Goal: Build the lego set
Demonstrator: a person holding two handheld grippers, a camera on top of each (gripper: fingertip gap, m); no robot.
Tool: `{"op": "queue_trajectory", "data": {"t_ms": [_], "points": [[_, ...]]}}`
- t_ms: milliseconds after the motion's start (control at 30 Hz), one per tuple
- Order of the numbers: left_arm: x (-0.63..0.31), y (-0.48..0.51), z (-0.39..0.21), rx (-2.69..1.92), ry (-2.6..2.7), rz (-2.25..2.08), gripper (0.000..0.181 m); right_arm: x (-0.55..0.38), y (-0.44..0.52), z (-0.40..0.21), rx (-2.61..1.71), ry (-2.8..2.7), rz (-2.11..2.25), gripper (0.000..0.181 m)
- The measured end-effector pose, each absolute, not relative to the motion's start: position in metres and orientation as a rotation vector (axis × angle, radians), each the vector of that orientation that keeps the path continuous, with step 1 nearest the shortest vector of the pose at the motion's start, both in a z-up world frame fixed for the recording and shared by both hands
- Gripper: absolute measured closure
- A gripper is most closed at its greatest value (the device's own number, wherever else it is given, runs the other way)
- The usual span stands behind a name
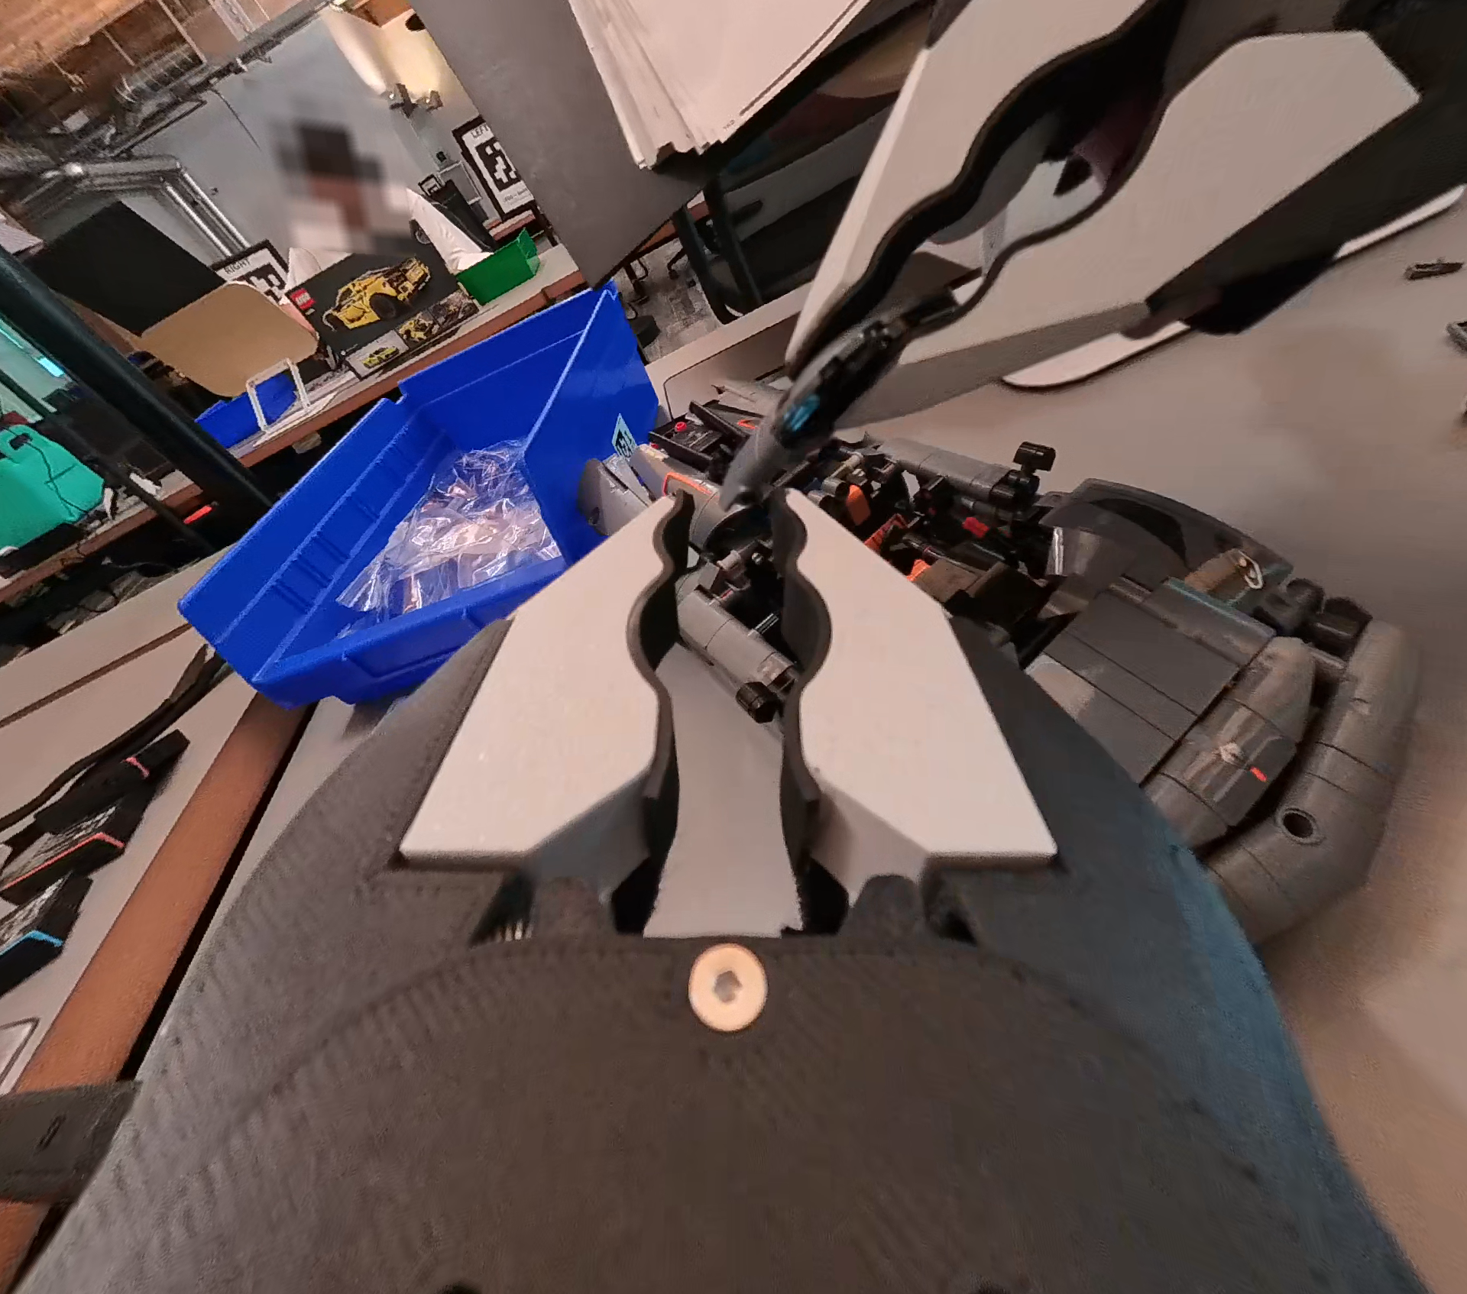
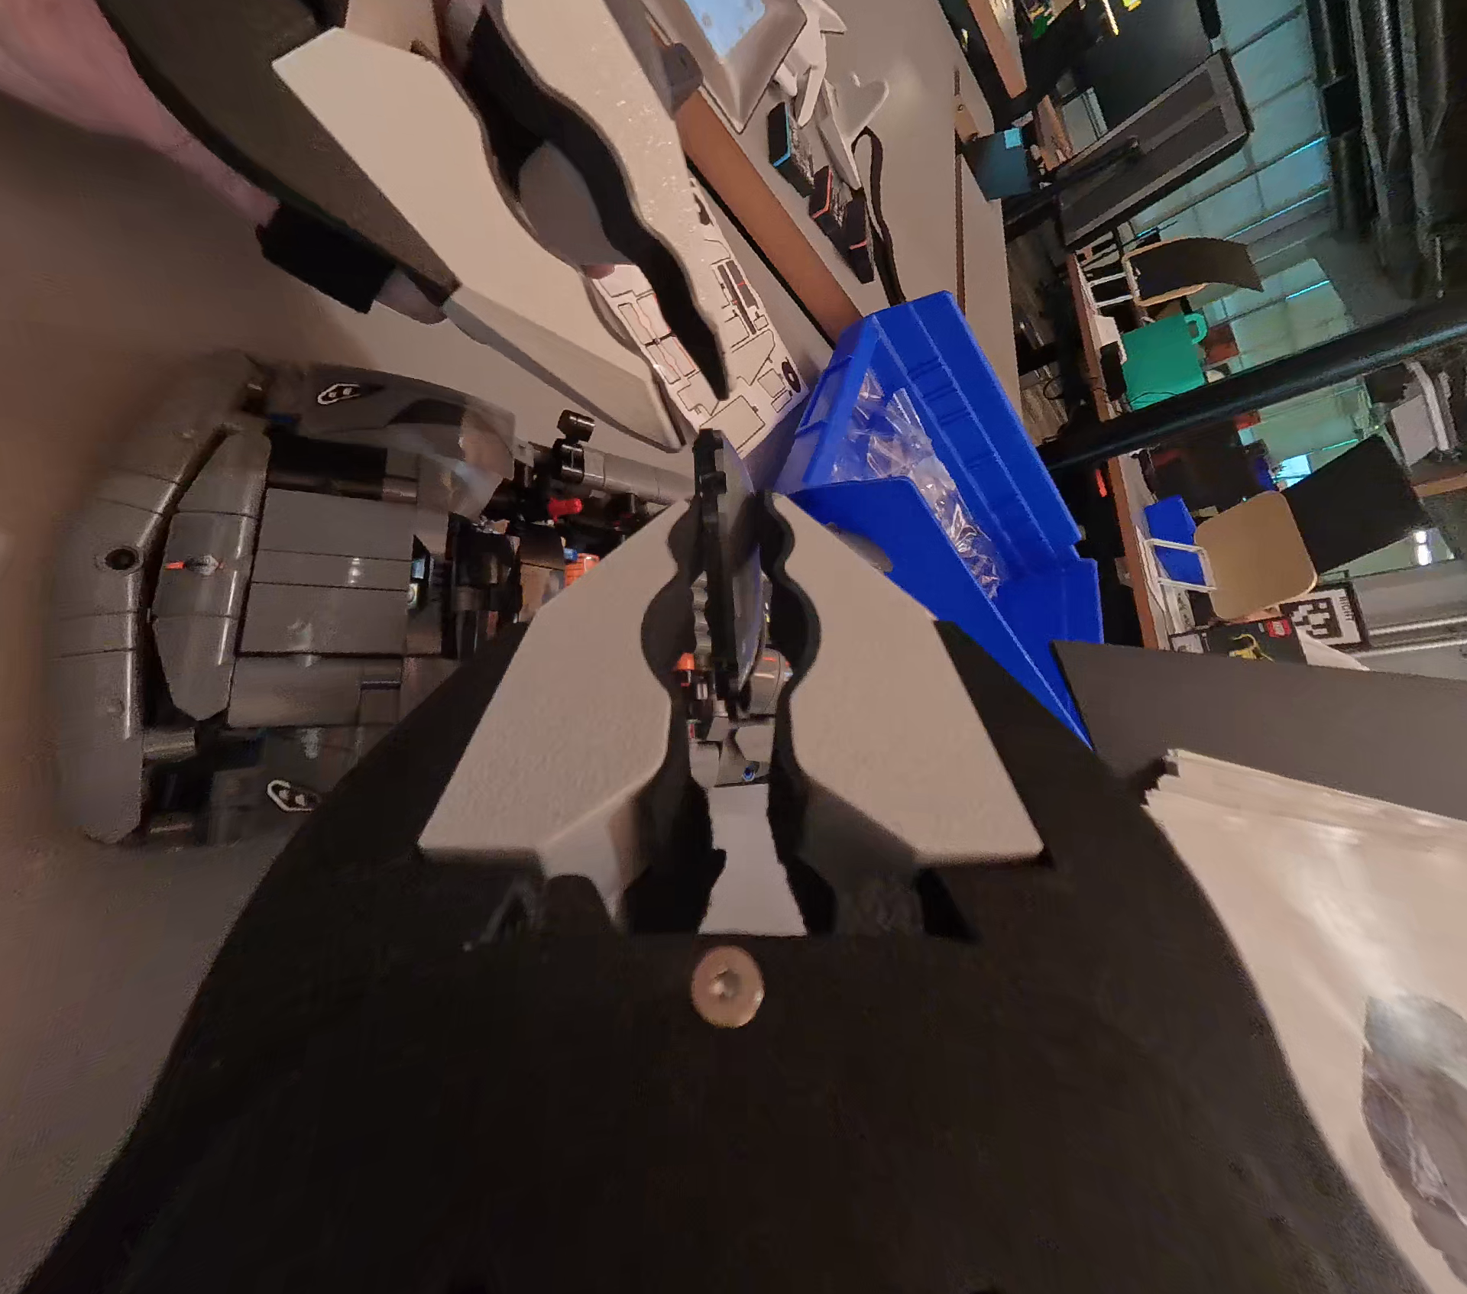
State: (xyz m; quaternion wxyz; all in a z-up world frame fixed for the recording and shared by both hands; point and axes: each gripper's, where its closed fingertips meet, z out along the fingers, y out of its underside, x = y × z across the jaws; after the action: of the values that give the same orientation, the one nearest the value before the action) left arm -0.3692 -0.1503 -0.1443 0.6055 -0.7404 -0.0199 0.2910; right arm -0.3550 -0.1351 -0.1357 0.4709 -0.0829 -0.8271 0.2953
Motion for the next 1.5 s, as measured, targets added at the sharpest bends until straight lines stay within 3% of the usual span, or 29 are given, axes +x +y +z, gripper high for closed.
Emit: {"op": "queue_trajectory", "data": {"t_ms": [200,367,767,900,1167,1500], "points": [[-0.364,-0.147,-0.147,-1.725,-0.005,0.669,0.160,-0.347,-0.144,-0.135,-0.223,-2.067,0.906,0.171],[-0.356,-0.147,-0.141,-1.686,0.009,0.600,0.169,-0.344,-0.143,-0.129,-0.319,-2.096,1.086,0.170],[-0.364,-0.154,-0.137,-1.653,-0.070,0.559,0.161,-0.340,-0.112,-0.081,-0.799,-1.878,2.054,0.170],[-0.373,-0.157,-0.144,-1.691,-0.122,0.573,0.162,-0.349,-0.106,-0.094,-0.803,-1.910,1.828,0.170],[-0.389,-0.164,-0.153,-1.728,-0.231,0.557,0.162,-0.368,-0.118,-0.150,-0.564,-2.082,0.967,0.171],[-0.386,-0.159,-0.161,-1.772,-0.208,0.551,0.160,-0.374,-0.124,-0.169,-0.380,-2.061,0.614,0.171]]}}
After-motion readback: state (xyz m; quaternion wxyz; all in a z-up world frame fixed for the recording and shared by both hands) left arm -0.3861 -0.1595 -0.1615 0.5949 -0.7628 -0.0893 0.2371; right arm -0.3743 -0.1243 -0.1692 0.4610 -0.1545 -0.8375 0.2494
